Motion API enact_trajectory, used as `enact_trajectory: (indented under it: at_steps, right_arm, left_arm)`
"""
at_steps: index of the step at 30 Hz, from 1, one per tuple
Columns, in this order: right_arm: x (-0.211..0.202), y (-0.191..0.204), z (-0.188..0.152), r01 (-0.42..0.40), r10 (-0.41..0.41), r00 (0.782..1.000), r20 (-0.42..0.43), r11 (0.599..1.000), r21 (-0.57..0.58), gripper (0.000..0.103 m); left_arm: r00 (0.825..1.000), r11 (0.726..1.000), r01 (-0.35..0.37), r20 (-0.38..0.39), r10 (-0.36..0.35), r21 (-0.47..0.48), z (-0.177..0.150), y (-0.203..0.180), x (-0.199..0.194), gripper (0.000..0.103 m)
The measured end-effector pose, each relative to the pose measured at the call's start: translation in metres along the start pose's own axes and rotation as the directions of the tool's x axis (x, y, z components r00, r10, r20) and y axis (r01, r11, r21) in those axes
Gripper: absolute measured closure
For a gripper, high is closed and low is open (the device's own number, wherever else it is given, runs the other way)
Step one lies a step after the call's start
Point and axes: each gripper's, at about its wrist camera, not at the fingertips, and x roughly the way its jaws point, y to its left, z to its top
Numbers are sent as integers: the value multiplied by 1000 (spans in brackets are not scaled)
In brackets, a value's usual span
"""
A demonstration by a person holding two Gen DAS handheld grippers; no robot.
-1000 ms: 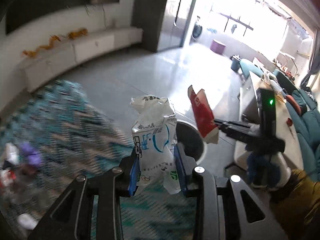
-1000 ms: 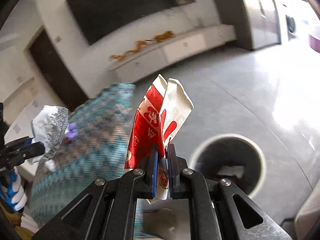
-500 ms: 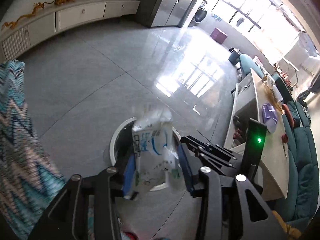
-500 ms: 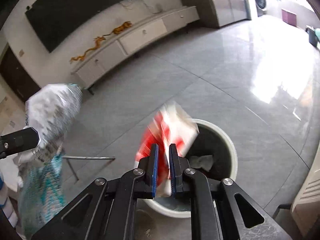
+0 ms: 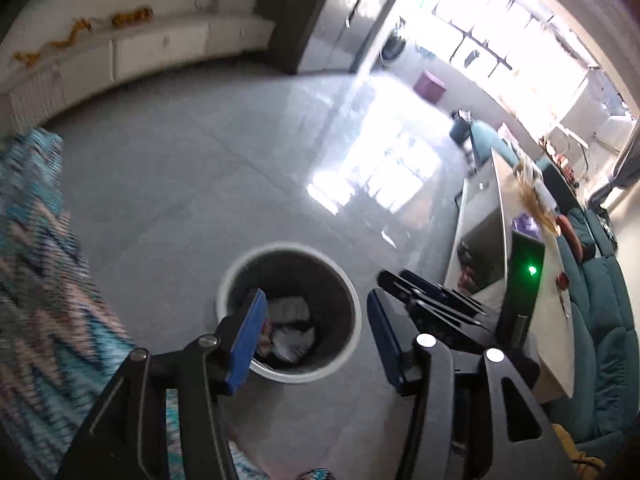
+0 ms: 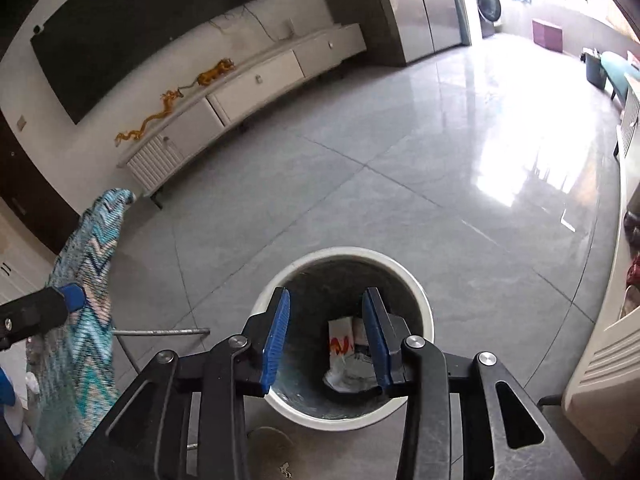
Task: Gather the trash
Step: 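Carry both items to the white bin and open both grippers, then move both tools back to the remaining trash on the blanket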
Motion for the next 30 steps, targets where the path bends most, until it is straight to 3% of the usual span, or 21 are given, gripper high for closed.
enact_trajectory:
  at_steps: [4, 10, 15, 24, 30]
  right_arm:
    - [-28, 26, 6, -31, 33, 998, 51, 999, -42, 63]
    - [-77, 84, 8, -92, 111, 985, 130, 986, -142, 57]
    - [-110, 127, 8, -128, 168, 970, 175, 967, -219, 57]
    - [-158, 200, 9, -160, 249, 942, 227, 924, -347, 56]
    - [-162, 243, -1, -195, 295, 934, 200, 893, -406, 53]
  left_arm:
    - [992, 999, -44, 117, 43, 4, -7, 6, -48, 52]
    - [979, 995, -97, 184, 88, 39, -25, 15, -116, 52]
    - [960, 988, -154, 237, 150, 0, -43, 39, -167, 52]
    - [932, 972, -226, 275, 235, -63, -79, 89, -239, 52]
    - [916, 953, -261, 272, 294, -152, -112, 138, -269, 52]
